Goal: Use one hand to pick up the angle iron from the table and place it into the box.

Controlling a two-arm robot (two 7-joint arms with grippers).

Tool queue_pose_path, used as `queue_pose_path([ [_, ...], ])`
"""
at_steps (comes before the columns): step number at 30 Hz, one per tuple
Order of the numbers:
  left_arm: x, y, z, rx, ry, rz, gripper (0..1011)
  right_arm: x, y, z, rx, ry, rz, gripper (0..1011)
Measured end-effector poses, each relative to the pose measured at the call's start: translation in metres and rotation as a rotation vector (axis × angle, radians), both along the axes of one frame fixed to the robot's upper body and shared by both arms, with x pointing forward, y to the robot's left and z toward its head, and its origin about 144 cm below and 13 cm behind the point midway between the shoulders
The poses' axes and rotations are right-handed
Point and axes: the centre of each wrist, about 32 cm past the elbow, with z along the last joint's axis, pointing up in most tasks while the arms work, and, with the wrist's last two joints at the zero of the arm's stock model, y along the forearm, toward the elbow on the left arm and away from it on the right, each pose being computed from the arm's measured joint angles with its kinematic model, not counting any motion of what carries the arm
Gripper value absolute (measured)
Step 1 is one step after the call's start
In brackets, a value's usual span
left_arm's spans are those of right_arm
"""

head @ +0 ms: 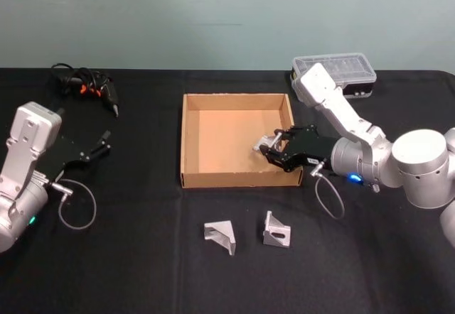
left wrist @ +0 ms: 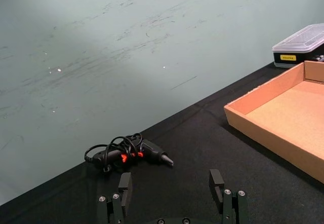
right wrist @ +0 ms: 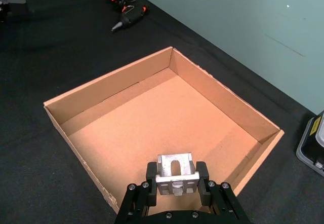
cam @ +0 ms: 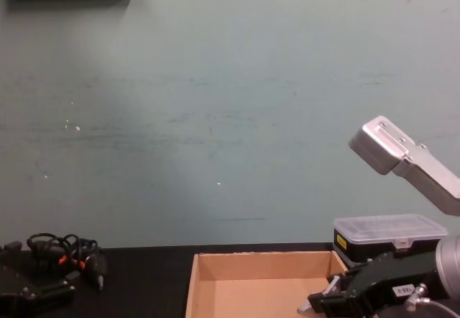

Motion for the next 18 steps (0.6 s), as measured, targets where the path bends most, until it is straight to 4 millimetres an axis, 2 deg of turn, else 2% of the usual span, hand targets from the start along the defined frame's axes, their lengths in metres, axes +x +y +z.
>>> queue_pose_path([
  [3, 0.0, 0.0, 0.0, 0.0, 0.0, 0.0, 1000, 0.0003, 0.0005, -0.0003, -0.003, 0.002, 0.0, 481],
  [10, 0.0, 0.0, 0.0, 0.0, 0.0, 0.0, 1000, -0.0004, 0.0, -0.0021, -0.004, 0.002, -0.009, 713],
  [14, 0.0, 0.0, 0.0, 0.0, 0.0, 0.0, 1000, -0.0024, -0.0005, -0.0022, 0.005, -0.009, -0.02, 800],
  [16, 0.0, 0.0, 0.0, 0.0, 0.0, 0.0, 1000, -0.0049, -0.0006, -0.0011, 0.015, -0.021, -0.023, 895],
  [18, 0.0, 0.0, 0.0, 0.0, 0.0, 0.0, 1000, -0.0081, -0.0022, 0.0005, 0.022, -0.036, -0.027, 925],
])
